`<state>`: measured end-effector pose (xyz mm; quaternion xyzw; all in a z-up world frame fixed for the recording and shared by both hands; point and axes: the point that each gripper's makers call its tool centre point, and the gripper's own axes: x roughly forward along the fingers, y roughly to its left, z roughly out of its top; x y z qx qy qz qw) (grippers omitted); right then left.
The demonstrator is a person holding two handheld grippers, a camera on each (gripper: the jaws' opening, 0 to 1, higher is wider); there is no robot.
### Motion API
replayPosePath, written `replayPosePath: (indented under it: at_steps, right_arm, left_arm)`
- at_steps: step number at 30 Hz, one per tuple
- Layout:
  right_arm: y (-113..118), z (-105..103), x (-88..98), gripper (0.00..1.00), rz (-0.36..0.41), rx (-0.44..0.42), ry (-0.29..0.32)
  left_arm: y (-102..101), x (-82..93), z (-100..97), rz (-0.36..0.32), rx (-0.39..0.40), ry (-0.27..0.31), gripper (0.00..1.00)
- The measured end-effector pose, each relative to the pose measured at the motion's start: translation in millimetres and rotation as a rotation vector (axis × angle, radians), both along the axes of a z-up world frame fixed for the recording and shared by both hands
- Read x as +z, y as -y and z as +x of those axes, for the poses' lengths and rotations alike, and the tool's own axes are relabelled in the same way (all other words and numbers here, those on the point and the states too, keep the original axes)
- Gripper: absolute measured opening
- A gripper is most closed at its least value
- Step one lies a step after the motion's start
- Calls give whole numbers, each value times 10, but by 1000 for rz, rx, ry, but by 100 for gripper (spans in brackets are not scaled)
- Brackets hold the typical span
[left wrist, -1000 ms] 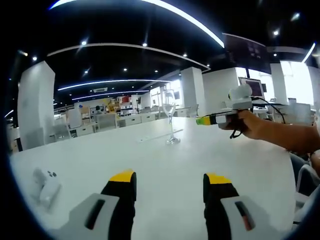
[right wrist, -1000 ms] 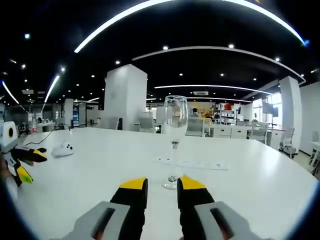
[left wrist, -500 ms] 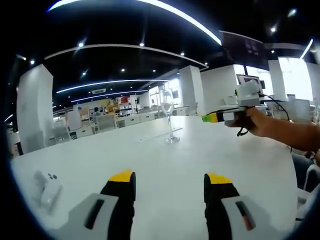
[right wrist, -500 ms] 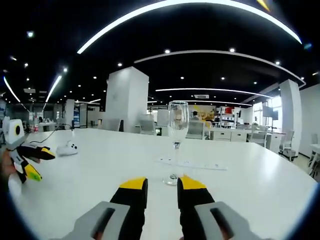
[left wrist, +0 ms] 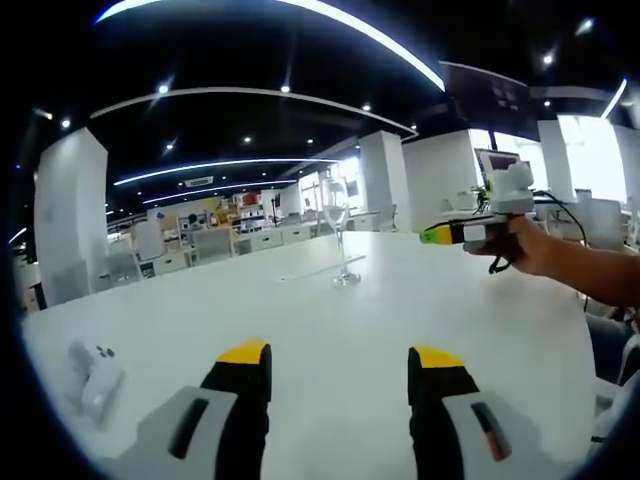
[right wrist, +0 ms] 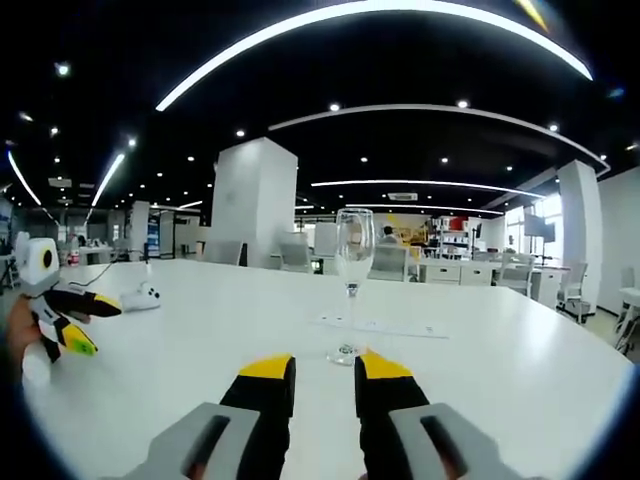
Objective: Stand the stemmed glass upright on the table place it in front of you
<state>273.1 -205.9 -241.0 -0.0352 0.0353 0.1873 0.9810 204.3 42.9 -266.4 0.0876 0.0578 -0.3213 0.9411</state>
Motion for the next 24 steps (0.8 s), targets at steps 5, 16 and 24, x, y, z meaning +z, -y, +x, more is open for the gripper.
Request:
replayPosePath:
  at_steps: [5,16,24]
  right_arm:
    - [13,-76,-16,27,5,-2,3]
    - [74,-271,-10,27,15,-13,15]
    - [116,-406,-8,27,15,-23,33]
  left_arm:
    - [-1,-4,-5,0,-1,-1,55]
    - [-14,-3,-9,0,4,1,55]
    - [-15,-3,-8,5,6,3,55]
